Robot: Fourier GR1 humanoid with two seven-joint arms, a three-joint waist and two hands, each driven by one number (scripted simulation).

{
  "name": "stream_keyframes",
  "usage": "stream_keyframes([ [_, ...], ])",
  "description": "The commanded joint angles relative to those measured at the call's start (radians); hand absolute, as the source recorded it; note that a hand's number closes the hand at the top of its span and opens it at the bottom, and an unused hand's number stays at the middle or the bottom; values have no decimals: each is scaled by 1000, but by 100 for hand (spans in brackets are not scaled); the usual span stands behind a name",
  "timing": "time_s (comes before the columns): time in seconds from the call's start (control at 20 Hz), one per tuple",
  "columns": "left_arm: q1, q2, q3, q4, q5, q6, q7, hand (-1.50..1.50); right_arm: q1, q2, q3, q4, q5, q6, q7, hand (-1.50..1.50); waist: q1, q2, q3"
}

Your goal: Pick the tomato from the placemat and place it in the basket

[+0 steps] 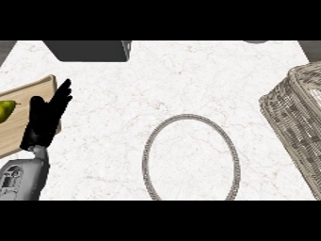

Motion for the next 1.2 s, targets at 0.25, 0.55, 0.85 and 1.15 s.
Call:
stream_keyframes([
  [0.25, 13, -15, -32, -83, -18, 6, 61, 0, 42, 47, -60, 234, -53, -55, -66, 150, 0, -3, 1],
  [0.55, 47, 5, 5, -41, 23, -35, 11, 0, 12, 117, -40, 311, -81, -155, -97, -150, 2, -1, 0],
  [0.85, 40, 4, 16, 18, 4, -13, -47, 0, 19, 125, -157, 320, -179, -246, -179, -150, -7, -2, 0],
  [1.15, -13, 0, 24, 22, 21, -16, 4, 0, -11, 21, -335, 397, -264, -297, -146, -150, -11, -2, 1],
])
